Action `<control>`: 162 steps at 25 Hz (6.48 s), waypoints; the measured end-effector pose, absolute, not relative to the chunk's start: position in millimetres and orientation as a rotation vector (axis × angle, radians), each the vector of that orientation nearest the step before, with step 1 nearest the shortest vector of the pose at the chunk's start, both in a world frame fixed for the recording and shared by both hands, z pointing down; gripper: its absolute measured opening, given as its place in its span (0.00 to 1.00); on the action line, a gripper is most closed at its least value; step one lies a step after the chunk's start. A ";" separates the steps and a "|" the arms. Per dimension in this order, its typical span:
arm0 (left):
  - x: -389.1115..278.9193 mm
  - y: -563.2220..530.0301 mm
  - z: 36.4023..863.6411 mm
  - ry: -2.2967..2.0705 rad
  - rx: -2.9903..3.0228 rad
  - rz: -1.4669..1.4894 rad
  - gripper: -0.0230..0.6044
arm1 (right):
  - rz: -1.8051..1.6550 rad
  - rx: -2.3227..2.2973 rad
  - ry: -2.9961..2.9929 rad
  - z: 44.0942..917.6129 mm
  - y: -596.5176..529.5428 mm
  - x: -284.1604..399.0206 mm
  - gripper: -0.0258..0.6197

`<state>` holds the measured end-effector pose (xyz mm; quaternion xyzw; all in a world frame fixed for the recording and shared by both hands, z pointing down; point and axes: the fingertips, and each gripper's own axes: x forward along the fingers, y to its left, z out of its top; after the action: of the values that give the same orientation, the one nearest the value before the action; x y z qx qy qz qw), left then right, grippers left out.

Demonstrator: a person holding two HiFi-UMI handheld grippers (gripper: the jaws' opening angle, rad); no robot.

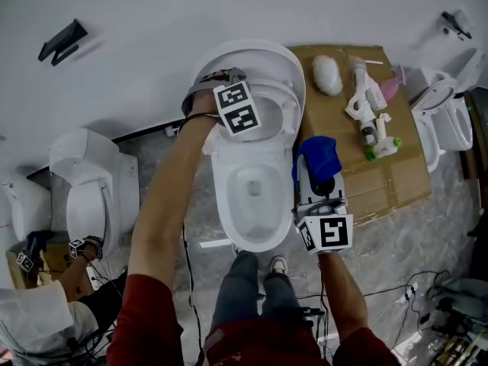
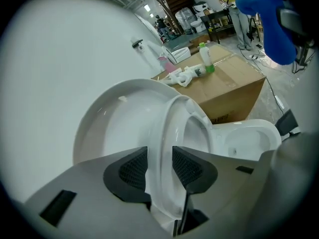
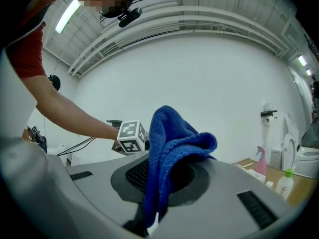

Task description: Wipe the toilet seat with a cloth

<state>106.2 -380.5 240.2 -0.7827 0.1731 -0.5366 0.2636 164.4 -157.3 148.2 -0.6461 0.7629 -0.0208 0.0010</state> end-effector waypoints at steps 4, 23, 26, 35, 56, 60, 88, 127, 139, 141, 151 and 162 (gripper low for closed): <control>102.9 -373.3 233.5 0.479 -2.102 -1.421 0.25 | -0.073 -2.025 2.390 147.3 -157.8 162.7 0.12; 68.2 -184.6 235.8 0.246 -2.149 -1.433 0.20 | -0.004 -1.952 2.423 114.6 -117.1 150.0 0.12; 61.6 -144.5 247.2 0.178 -2.174 -1.461 0.21 | 0.000 -1.939 2.428 114.3 -108.4 148.3 0.12; 47.7 -61.6 284.8 0.072 -2.231 -1.525 0.20 | -0.033 -1.905 2.460 129.0 -88.0 141.9 0.12; 23.1 84.8 440.7 -0.337 -2.441 -1.799 0.19 | -0.320 -1.872 2.588 276.1 -61.9 119.4 0.12; 20.8 101.3 487.2 -0.368 -2.495 -1.830 0.15 | -0.379 -1.882 2.605 322.6 -59.3 119.6 0.12; 2.4 142.1 712.0 -0.330 -2.628 -1.902 0.10 | -0.796 -1.881 2.755 568.5 -10.1 77.9 0.12; -35.6 -24.1 504.3 1.700 -2.790 -0.210 0.07 | -1.469 -1.948 2.906 700.0 88.0 57.3 0.13; -23.8 -30.2 513.7 1.663 -2.818 -0.223 0.07 | -1.353 -2.193 2.747 701.4 23.4 132.5 0.13; -22.8 -32.9 516.3 1.661 -2.824 -0.229 0.07 | -1.342 -2.225 2.714 701.5 7.4 142.6 0.13; -22.5 -50.6 518.4 1.649 -2.829 -0.214 0.07 | -1.289 -2.304 2.632 703.8 -68.0 164.5 0.13; -40.0 -82.6 518.7 1.683 -2.809 -0.195 0.07 | -1.248 -2.349 2.580 703.7 -164.7 173.8 0.13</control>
<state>-40.0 -82.6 518.7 -0.8542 0.5119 -0.0592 -0.0696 173.8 -164.7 703.7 -0.6088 0.6688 -0.3236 -0.2782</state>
